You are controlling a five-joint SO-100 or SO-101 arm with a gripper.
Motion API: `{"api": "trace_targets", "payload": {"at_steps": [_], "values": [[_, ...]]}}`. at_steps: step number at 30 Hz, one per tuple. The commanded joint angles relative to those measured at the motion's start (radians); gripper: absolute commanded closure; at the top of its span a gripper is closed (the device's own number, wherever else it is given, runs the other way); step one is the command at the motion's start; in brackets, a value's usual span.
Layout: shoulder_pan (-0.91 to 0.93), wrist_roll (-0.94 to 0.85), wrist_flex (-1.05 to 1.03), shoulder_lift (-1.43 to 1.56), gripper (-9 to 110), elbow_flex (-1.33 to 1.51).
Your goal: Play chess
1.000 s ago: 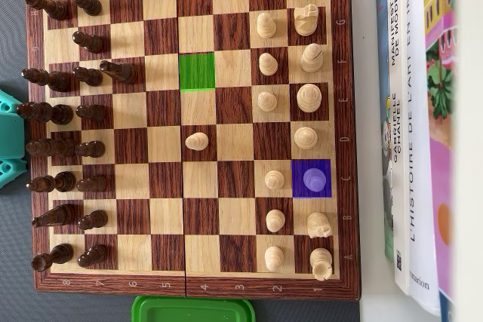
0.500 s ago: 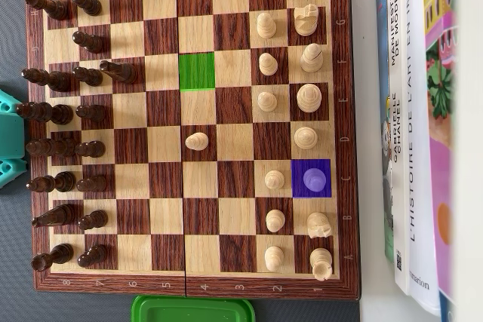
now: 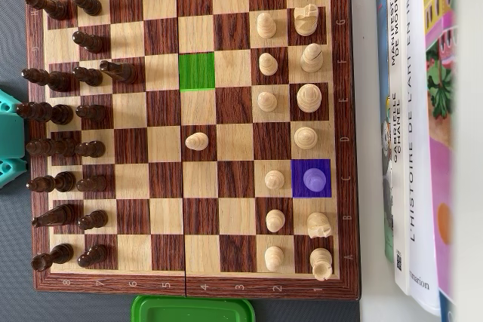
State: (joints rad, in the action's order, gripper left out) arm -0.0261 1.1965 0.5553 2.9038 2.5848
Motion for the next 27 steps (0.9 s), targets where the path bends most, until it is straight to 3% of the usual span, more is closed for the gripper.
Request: {"api": "trace_targets", "payload": {"at_steps": [1, 11, 20, 27], "values": [[0.012, -0.003, -0.170, -0.043, 88, -0.115], [0.052, -0.003, -0.715, -0.147, 88, -0.190], [0.100, 0.025, -1.342, -0.407, 88, -0.534], [0.109, 0.184, -1.589, -0.644, 88, -0.747]]}}
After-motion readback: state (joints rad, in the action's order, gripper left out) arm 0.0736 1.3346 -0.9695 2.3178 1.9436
